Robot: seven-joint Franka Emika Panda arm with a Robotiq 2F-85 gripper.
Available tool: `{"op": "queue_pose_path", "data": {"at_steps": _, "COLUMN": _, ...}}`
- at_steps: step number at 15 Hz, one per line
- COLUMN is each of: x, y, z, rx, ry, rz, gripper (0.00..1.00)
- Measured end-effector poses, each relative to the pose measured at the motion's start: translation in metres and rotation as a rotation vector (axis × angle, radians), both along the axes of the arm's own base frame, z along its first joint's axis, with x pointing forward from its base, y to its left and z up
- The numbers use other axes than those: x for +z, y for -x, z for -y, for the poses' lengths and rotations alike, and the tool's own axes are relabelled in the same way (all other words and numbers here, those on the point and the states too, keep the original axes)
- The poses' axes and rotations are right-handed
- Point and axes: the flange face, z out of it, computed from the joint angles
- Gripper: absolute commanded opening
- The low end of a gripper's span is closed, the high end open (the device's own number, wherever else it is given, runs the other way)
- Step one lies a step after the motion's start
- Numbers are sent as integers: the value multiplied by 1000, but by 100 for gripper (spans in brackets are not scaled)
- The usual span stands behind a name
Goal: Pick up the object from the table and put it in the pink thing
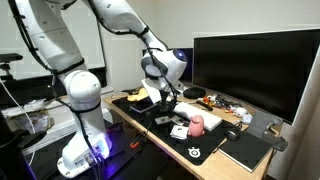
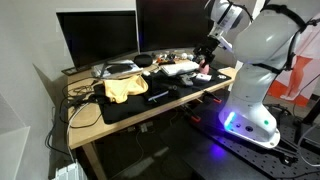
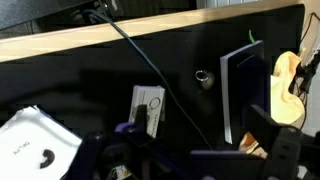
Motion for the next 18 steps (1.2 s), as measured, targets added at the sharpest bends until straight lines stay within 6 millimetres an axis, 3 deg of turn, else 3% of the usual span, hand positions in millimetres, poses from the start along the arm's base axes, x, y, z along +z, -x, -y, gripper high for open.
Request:
{"op": "queue_pose_path", "data": {"at_steps": 5, "x": -11, "y": -7, "z": 5, "rx": -73, "ry": -45, "rz": -8, "gripper": 100}}
{"op": "queue_pose_path", "data": {"at_steps": 18, "x": -72, "y": -23, "z": 25, "rx": -93, "ry": -62, "rz": -117, "gripper": 100}}
